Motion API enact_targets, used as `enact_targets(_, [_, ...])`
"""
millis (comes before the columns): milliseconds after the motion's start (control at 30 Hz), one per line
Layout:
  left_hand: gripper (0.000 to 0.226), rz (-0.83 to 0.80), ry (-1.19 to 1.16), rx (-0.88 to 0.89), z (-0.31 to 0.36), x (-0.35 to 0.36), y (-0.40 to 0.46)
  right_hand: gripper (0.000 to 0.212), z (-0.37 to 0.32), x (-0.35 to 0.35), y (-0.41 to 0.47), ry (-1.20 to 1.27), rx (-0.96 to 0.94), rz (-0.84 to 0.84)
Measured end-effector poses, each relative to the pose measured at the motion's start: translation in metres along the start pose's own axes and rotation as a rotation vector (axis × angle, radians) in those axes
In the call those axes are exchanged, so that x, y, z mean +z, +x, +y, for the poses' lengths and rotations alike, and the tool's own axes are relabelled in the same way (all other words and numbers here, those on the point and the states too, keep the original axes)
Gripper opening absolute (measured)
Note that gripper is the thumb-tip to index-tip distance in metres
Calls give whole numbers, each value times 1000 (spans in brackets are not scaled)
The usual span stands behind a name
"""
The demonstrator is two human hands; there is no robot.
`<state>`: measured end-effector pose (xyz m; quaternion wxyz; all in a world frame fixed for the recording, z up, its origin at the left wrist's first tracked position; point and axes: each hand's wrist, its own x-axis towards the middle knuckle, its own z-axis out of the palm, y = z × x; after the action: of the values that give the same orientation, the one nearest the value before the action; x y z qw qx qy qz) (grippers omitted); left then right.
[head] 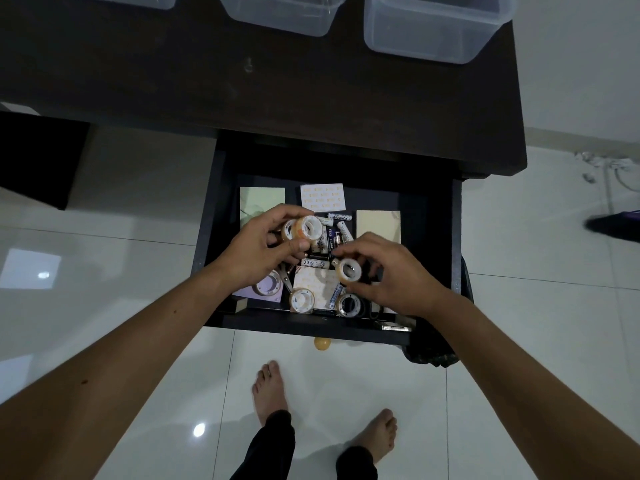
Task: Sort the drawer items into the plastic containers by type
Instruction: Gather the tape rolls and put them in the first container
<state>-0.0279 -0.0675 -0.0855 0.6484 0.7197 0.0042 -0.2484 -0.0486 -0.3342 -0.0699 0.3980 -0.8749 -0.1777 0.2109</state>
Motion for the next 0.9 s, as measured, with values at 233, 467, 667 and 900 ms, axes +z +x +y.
enact_targets(233, [43, 28, -47, 2, 0, 0, 2, 51, 11, 6, -7, -155, -61, -222])
enact_targets(467, [42, 34, -74, -5, 2, -1, 2, 50, 6, -2, -1, -244, -64, -320])
enact_targets(667, [43, 36, -57, -2, 4, -1, -1, 39, 3, -7, 0, -188, 12, -374])
enact_targets(900, [45, 38, -32, 10, 10, 0, -6, 29, 3, -6, 6, -242, 72, -432])
